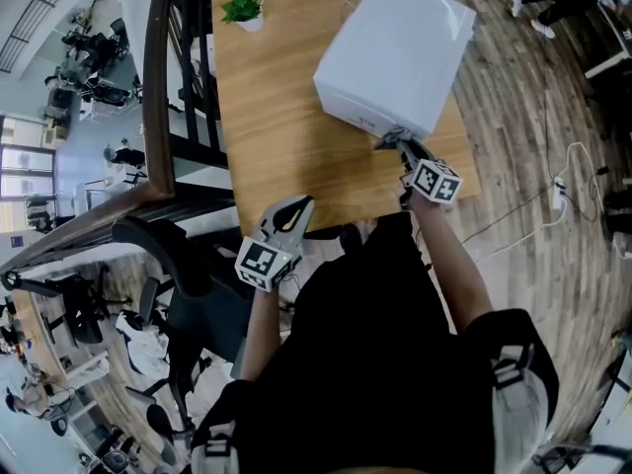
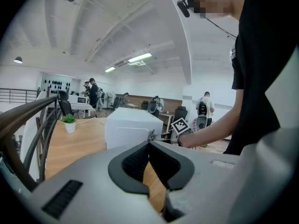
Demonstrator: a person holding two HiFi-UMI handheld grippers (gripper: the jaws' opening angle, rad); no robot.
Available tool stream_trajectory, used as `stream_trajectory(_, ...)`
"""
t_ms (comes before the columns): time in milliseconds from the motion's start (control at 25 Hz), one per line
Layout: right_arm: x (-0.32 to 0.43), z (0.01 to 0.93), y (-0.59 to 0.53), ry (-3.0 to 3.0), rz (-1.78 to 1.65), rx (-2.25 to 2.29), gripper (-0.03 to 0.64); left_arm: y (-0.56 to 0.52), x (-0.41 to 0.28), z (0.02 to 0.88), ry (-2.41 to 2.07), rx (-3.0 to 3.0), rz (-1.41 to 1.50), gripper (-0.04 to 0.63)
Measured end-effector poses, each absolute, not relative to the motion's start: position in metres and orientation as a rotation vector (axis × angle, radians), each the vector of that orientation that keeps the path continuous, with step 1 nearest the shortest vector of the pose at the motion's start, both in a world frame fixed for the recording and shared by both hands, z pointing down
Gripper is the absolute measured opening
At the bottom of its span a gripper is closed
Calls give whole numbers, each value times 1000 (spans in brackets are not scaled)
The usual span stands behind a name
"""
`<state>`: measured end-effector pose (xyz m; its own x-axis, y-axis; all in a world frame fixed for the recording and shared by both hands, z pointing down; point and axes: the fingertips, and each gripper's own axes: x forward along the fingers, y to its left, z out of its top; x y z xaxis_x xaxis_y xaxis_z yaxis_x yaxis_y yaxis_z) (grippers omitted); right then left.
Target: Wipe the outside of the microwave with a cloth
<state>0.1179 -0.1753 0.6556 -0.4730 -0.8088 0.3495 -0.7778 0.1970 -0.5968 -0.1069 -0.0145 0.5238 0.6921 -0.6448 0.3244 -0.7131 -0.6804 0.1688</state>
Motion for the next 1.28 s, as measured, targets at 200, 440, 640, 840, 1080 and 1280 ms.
stream_trajectory(200,129,652,-169,2370,-1152,-1602,40,-12,-105,525,-1073,2618,344,2)
stream_trajectory(440,142,657,-162,2345,-1159,-1622,41,-11,-103,527,-1074,2621,337,2)
stream_trajectory(640,149,653,-159,2321,-1149,-1641,41,-10,-102,526,-1072,2618,334,2)
stream_trajectory(840,165,661,-154,2258,-1179,-1672,41,-11,-100,526,-1069,2614,331,2)
stream_trajectory(1080,184,666,-149,2198,-1199,-1728,41,-8,-99,528,-1058,2616,332,2)
stream_trajectory(1280,183,669,-150,2208,-1217,-1714,40,-9,-97,528,-1056,2608,334,2)
